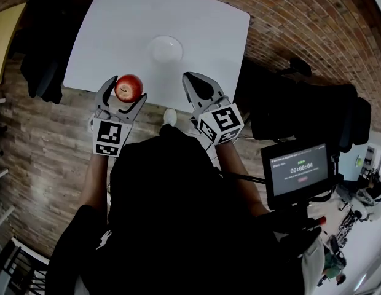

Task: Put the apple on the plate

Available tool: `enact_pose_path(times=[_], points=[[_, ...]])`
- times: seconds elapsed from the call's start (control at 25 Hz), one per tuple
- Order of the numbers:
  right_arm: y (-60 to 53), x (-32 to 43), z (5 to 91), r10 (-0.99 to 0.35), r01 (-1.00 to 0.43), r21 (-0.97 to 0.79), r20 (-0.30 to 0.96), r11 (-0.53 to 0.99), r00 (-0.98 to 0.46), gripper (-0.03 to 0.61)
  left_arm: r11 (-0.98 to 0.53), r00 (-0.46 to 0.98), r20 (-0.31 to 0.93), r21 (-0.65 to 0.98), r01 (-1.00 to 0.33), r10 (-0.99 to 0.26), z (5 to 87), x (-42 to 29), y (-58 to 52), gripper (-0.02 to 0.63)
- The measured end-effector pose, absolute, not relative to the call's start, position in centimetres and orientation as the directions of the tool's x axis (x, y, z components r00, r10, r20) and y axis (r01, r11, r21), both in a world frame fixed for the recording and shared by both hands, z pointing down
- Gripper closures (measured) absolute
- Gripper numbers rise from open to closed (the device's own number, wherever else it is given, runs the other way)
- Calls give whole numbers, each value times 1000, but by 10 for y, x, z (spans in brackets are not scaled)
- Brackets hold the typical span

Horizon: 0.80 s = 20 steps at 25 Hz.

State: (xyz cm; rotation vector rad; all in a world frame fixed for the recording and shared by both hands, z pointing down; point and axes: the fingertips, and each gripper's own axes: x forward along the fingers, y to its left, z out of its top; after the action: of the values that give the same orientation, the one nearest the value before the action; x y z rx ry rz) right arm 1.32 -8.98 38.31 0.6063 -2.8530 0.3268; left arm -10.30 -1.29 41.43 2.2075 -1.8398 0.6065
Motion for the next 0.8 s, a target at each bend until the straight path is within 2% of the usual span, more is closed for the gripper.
enact_pose_path(times=[0.28,0.8], points=[[-112,13,389,-336,-386,-196,247,901,-909,575,-185,114,472,-106,-977,-874,419,-97,-29,215],[-149,38,400,-368,-425,-226,253,877,-895,575,-212,123,509,-119,-970,-852,425,-85,-62,215]])
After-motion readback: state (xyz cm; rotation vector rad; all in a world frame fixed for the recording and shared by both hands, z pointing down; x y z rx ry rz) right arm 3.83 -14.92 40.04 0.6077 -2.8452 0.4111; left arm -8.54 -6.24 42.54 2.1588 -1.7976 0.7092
